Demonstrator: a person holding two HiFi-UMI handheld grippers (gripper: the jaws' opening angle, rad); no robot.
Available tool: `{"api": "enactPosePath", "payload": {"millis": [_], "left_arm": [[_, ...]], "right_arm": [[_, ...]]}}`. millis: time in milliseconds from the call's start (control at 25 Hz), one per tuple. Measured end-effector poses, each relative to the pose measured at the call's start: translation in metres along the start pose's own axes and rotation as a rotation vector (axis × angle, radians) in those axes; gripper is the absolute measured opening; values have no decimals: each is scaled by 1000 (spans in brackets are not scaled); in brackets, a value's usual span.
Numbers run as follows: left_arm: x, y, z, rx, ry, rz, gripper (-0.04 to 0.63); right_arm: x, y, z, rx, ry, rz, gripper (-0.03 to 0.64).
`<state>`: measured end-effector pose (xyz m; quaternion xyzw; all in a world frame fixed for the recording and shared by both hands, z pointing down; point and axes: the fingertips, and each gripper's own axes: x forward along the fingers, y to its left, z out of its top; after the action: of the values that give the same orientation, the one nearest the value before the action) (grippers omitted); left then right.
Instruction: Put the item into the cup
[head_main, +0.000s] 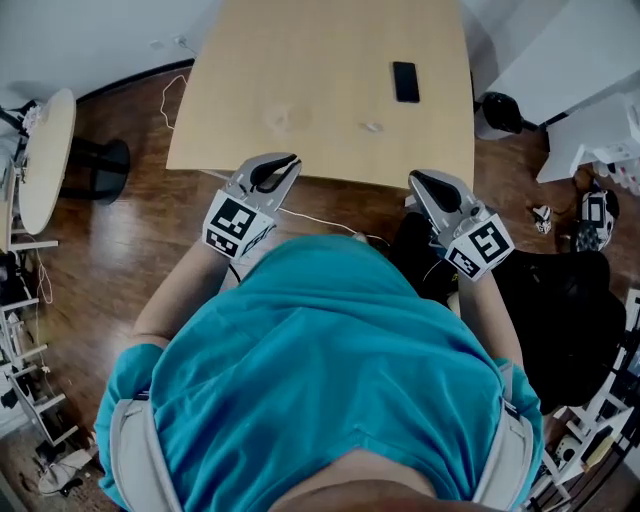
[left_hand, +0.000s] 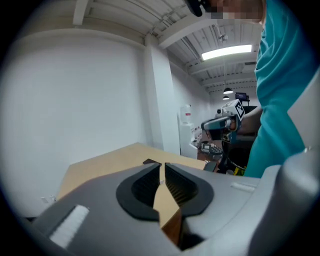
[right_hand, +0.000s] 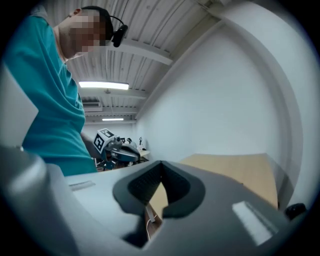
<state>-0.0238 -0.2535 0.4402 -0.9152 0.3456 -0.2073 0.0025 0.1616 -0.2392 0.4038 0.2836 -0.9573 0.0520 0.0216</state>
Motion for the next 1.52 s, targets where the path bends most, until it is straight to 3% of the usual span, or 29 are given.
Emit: {"api": "enactPosePath", "payload": {"millis": [320, 560, 760, 1040, 1400, 1520], "left_arm": [[104, -12, -21, 95, 155, -120, 76], [177, -24, -83, 155, 325, -209, 103], [237, -20, -120, 270, 445, -201, 103], [279, -11, -167, 401, 581, -236, 103], [301, -6, -186, 514, 629, -228, 98], [305, -7, -189, 538, 633, -238, 62]], "right_arm": [[6, -43, -21, 11, 3, -20, 2], [10, -53, -47, 45, 32, -60, 2], [10, -64, -64, 94, 51, -79, 2], [17, -70, -80, 125, 72, -85, 2], [9, -75, -86, 144, 77, -95, 2], [8, -75, -87, 146, 79, -94, 2]]}}
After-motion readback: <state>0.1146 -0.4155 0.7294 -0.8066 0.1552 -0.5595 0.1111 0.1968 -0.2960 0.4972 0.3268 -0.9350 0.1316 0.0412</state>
